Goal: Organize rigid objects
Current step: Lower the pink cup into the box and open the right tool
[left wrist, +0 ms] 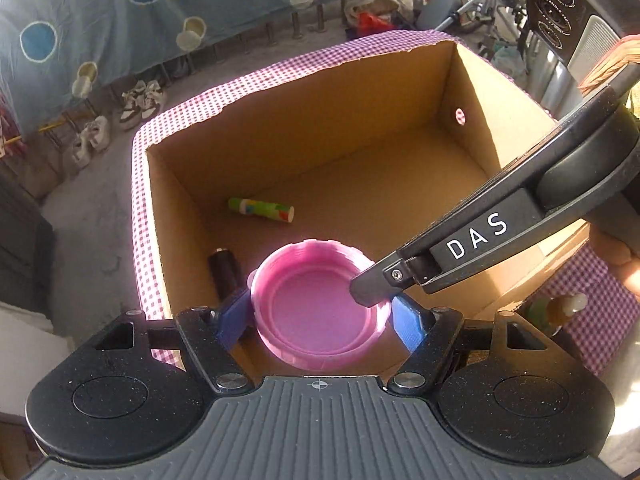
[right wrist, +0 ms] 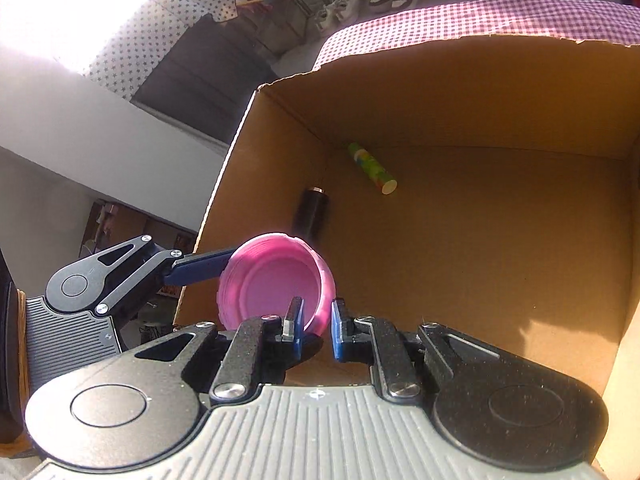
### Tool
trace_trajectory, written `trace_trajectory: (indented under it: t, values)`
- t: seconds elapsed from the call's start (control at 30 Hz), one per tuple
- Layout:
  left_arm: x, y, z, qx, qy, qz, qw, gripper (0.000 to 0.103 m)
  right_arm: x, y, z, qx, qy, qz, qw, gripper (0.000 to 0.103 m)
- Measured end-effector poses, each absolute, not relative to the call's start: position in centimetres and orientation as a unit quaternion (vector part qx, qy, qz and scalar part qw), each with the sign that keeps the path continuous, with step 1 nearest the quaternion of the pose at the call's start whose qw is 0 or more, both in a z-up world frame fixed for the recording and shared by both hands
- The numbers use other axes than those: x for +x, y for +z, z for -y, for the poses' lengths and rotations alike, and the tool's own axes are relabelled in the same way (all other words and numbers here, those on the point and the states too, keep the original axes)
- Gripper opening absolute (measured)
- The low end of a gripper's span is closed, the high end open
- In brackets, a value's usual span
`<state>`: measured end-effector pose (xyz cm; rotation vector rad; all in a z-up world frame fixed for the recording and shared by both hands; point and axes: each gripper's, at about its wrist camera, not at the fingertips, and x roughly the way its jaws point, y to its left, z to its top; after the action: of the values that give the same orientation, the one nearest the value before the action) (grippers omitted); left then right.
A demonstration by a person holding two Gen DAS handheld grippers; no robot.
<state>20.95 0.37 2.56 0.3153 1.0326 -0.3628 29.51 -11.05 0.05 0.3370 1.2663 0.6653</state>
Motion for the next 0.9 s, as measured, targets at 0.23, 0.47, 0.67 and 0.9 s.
trace_trajectory:
  t: [0.23,0.47,0.67,0.9]
  values:
    - [21.7,1.9,-1.1,0.143,-0.179,-0.523,0.821,0.076,30.4,-2.0,10.2,0.156,0.302,-0.607,0.718,0.015]
    - [21.8,2.7,-1.2,0.124,-0.180,-0.518,0.827,0.076,29.8,-1.2,11.0,0.163,0.305,-0.595,0.725,0.016]
    - [20.0,5.6,-1.7,0.099,-0.180,-0.476,0.855,0.077,27.3,2.3,14.0,0.190,0.318,-0.539,0.757,0.016]
    - [14.7,9.3,-1.7,0.093,-0.174,-0.390,0.900,0.078,19.1,7.0,21.1,0.238,0.324,-0.432,0.808,0.016]
